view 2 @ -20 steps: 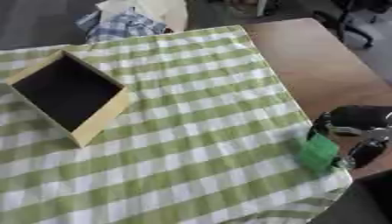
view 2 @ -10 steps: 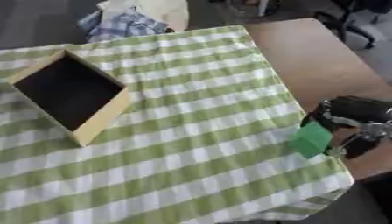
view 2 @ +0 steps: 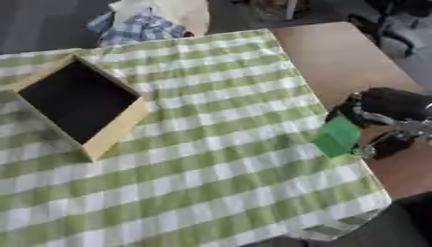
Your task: Pick up objects on the table and place them in the box.
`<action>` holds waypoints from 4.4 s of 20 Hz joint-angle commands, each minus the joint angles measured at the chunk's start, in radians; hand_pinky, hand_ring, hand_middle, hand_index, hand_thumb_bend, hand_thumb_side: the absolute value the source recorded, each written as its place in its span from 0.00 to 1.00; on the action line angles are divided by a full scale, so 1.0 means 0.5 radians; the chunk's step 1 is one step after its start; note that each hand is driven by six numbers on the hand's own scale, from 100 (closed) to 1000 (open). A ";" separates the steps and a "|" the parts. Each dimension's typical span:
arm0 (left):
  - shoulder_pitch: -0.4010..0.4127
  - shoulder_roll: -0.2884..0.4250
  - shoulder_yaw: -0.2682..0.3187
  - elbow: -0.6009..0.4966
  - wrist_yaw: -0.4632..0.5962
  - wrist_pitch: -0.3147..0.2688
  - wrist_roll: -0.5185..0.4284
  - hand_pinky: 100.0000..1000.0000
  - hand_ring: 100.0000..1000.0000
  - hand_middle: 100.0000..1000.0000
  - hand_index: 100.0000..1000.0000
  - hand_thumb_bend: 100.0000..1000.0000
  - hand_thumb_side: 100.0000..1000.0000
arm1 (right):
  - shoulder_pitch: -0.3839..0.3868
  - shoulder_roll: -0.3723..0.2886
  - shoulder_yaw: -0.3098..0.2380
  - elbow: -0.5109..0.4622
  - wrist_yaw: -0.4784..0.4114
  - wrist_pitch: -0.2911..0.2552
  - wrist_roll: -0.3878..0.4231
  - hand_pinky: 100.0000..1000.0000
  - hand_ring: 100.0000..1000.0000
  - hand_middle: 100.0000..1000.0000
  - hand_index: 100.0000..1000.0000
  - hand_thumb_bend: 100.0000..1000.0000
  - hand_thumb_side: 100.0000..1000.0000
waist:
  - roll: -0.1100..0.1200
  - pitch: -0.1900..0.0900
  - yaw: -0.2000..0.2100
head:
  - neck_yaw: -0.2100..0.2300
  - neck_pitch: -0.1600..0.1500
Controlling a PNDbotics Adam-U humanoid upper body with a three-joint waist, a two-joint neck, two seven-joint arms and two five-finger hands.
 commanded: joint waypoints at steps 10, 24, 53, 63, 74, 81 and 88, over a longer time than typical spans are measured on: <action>-0.013 -0.003 0.000 -0.028 0.016 0.003 -0.041 0.44 0.51 0.49 0.68 0.00 0.51 | -0.540 -0.089 0.095 -0.018 -0.274 -0.024 0.278 0.17 0.26 0.18 0.33 0.00 0.00 | -0.038 -0.064 0.059 | 0.031 0.000; -0.027 -0.044 -0.012 -0.028 0.048 0.006 -0.070 0.45 0.51 0.49 0.68 0.00 0.52 | -1.418 0.399 0.326 0.450 -0.650 -0.003 0.750 0.10 0.23 0.16 0.32 0.00 0.00 | -0.051 -0.096 0.136 | 0.034 0.045; -0.197 -0.162 -0.046 -0.028 0.128 -0.048 -0.092 0.46 0.52 0.49 0.68 0.00 0.52 | -1.990 1.410 0.214 1.112 -0.045 0.101 0.571 0.05 0.20 0.13 0.31 0.00 0.00 | -0.060 -0.020 0.357 | -0.112 0.000; -0.286 -0.199 -0.072 -0.028 0.151 -0.085 -0.117 0.46 0.52 0.49 0.68 0.00 0.52 | -2.011 1.525 0.128 1.328 0.352 0.107 0.320 0.07 0.21 0.14 0.31 0.00 0.00 | -0.098 0.043 0.475 | -0.176 -0.042; -0.321 -0.219 -0.080 -0.028 0.168 -0.089 -0.147 0.46 0.52 0.49 0.68 0.00 0.52 | -1.990 1.552 0.113 1.504 0.541 0.070 0.244 0.13 0.24 0.17 0.34 0.00 0.04 | -0.139 0.088 0.544 | -0.192 -0.042; -0.318 -0.230 -0.080 -0.028 0.176 -0.082 -0.158 0.46 0.52 0.49 0.68 0.00 0.52 | -1.998 1.563 0.131 1.545 0.631 0.018 0.264 0.43 0.48 0.45 0.57 0.00 0.14 | -0.151 0.094 0.556 | -0.180 -0.025; -0.310 -0.234 -0.079 -0.028 0.179 -0.075 -0.170 0.46 0.52 0.49 0.68 0.00 0.52 | -2.015 1.562 0.138 1.529 0.776 -0.053 0.363 0.76 0.82 0.78 0.84 0.15 0.13 | -0.164 0.093 0.563 | -0.168 -0.012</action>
